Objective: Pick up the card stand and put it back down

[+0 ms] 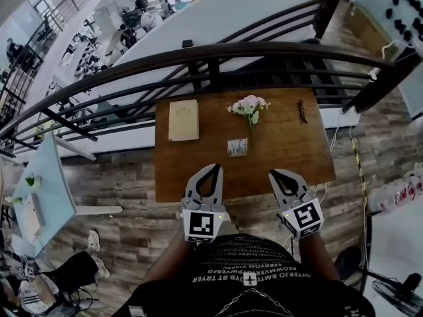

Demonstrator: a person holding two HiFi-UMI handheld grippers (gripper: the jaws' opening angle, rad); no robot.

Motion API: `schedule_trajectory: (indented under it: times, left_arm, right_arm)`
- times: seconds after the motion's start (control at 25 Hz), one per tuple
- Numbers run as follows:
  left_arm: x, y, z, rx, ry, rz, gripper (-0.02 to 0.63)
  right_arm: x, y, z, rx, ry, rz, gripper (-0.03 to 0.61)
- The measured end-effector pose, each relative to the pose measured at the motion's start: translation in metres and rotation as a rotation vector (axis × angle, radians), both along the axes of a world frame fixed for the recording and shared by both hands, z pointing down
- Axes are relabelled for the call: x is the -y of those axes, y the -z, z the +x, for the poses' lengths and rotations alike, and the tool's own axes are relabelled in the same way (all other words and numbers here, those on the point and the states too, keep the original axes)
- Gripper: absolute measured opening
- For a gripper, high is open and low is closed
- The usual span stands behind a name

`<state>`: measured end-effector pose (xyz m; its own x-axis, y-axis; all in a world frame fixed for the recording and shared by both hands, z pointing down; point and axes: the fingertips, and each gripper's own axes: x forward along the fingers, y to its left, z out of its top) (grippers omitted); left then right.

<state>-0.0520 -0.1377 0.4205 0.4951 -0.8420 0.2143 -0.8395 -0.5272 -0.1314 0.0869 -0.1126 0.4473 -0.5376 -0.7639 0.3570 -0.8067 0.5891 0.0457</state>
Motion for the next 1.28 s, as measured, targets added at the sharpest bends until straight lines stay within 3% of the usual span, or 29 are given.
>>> schedule_trajectory:
  times: [0.16,0.4,0.52,0.92,1.28]
  left_arm:
    - [0.016,0.008,-0.015,-0.043,-0.008,-0.003,0.028]
    - [0.027,0.008,-0.032,-0.026,-0.02,0.03,0.028]
    - [0.03,-0.002,-0.042,-0.029,-0.017,0.006,0.028]
    - [0.03,-0.016,-0.037,-0.008,-0.038,-0.02,0.028]
    - [0.049,-0.037,-0.036,0.021,-0.011,-0.068,0.028]
  right_arm:
    - [0.015,0.005,-0.016,-0.005,-0.005,0.016,0.017]
    - [0.03,0.015,-0.035,-0.02,-0.009,0.048,0.017]
    - [0.031,0.011,-0.039,-0.033,-0.02,0.04,0.017]
    - [0.021,0.0,-0.026,-0.022,-0.069,0.008,0.017]
    - [0.049,-0.021,-0.017,-0.009,-0.058,-0.03,0.017]
